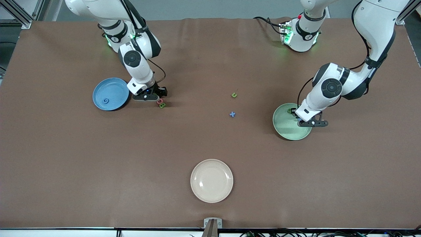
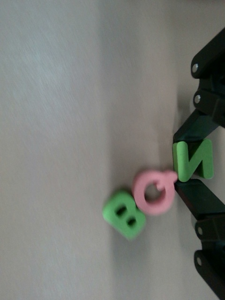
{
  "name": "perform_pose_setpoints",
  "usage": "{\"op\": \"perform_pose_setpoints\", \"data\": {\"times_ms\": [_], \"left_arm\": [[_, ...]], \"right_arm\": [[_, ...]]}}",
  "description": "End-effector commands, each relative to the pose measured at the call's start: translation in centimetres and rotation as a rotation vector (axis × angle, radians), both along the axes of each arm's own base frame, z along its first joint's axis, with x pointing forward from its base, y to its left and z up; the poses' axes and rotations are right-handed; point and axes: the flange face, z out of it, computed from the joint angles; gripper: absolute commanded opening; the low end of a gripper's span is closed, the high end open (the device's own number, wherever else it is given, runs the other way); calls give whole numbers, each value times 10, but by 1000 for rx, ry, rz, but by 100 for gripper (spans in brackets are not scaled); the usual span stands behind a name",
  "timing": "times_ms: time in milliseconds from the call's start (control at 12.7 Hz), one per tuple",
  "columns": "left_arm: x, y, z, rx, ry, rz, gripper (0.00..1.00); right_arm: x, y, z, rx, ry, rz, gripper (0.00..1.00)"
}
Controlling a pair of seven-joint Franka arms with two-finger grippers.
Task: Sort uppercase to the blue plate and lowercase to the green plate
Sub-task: 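Open the left gripper over the green plate while the right gripper lifts N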
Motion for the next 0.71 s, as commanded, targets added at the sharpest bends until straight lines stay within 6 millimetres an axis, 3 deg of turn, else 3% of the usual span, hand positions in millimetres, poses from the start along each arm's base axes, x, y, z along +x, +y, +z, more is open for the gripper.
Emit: {"op": "perform_pose_setpoints", "data": {"times_ms": [0,79,236,393,550,629], "left_arm": [[1,-2,3,-1,-18,-24,39],[2,-2,4,3,-19,-26,55],[5,-5,13,12,-35,-28,64],[5,-23,28,22,-50,-52,66],[8,-49,44,25,-42,-71,70],[10,-66,53,14,-37,-40,72]], "right_arm": [[30,-74,47,32,61,54,0],[39,-104,59,46,95,85,0],[51,-167,81,86,135,142,0],[53,-213,79,100,130,185,0],[49,-241,73,105,121,180,2],[44,-242,60,100,128,180,2]]}}
